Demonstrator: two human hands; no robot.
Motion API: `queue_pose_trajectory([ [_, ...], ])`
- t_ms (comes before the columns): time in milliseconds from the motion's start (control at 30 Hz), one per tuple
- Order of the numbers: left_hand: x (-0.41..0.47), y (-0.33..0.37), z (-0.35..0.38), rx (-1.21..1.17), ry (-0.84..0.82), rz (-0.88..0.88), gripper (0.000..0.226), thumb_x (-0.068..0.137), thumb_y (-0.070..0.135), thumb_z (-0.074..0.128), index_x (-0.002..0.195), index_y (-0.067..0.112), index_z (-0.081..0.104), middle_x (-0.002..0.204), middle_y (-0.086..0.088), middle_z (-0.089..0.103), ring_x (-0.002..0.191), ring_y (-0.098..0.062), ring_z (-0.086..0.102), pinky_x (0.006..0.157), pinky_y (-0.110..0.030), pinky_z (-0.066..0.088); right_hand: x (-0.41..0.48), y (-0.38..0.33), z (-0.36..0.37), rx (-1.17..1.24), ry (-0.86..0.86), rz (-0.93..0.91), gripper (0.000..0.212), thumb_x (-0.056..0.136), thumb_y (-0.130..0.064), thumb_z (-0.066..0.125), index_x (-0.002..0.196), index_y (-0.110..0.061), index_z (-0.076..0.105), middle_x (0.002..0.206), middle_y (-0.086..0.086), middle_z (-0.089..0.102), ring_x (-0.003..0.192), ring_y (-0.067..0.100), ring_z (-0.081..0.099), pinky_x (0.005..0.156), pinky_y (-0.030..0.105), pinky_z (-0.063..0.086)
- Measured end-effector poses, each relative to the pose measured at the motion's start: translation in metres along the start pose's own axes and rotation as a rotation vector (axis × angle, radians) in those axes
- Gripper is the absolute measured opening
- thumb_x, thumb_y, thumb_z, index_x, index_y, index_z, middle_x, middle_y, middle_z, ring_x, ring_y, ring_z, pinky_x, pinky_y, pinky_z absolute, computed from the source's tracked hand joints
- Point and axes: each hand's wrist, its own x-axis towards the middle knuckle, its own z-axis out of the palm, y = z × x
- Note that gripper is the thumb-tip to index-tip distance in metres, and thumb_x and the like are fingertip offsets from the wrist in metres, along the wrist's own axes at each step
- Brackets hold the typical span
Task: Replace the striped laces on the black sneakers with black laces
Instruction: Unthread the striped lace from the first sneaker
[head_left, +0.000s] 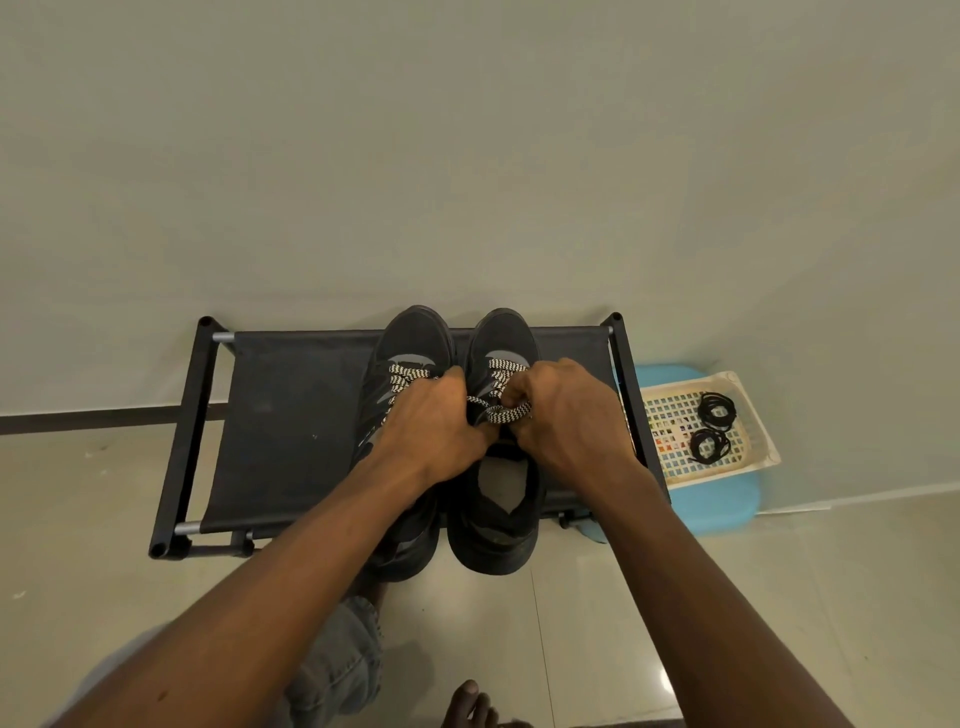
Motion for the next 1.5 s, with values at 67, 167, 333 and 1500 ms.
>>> queue_pose_trajectory([
  [67, 0.000, 0.001, 0.000, 0.004, -0.003, 0.000, 0.047, 0.086, 0.042, 0.079, 0.118, 0.013, 0.061, 0.104, -0.004, 0.072, 0.089, -0.022, 0.068, 0.080, -0.036, 0.057, -0.001, -0.002, 0.000, -0.010, -0.015, 0.004, 0.026, 0.093, -0.028, 0.066, 0.118, -0.020, 0.068, 0.112, 0.003, 0.064, 0.103, 0.021, 0.060, 0.075, 0.028, 0.043],
  [167, 0.000, 0.002, -0.002, 0.017, -0.007, -0.009, 0.041, 0.088, 0.041, 0.076, 0.114, 0.014, 0.060, 0.098, -0.003, 0.071, 0.079, -0.019, 0.065, 0.073, -0.032, 0.051, 0.001, -0.003, 0.005, -0.010, -0.104, 0.011, 0.026, 0.093, -0.026, 0.065, 0.117, -0.015, 0.063, 0.112, 0.004, 0.062, 0.103, 0.024, 0.061, 0.073, 0.028, 0.041],
  [333, 0.000, 0.003, -0.005, 0.034, -0.036, 0.006, 0.037, 0.094, 0.034, 0.070, 0.122, 0.015, 0.054, 0.088, -0.004, 0.072, 0.071, -0.021, 0.066, 0.073, -0.032, 0.052, 0.006, 0.008, -0.003, 0.270, -0.262, 0.150, 0.023, 0.099, -0.020, 0.056, 0.119, -0.010, 0.058, 0.105, 0.008, 0.064, 0.093, 0.027, 0.059, 0.065, 0.028, 0.038],
  [1500, 0.018, 0.003, 0.013, -0.596, 0.236, -0.253, 0.028, 0.088, 0.003, 0.062, 0.093, 0.030, 0.068, 0.086, 0.006, 0.073, 0.084, -0.014, 0.072, 0.083, -0.042, 0.062, -0.002, 0.009, 0.002, 0.157, -0.203, 0.365, 0.042, 0.081, -0.038, 0.076, 0.116, -0.024, 0.057, 0.111, 0.002, 0.066, 0.102, 0.026, 0.065, 0.084, 0.037, 0.054],
])
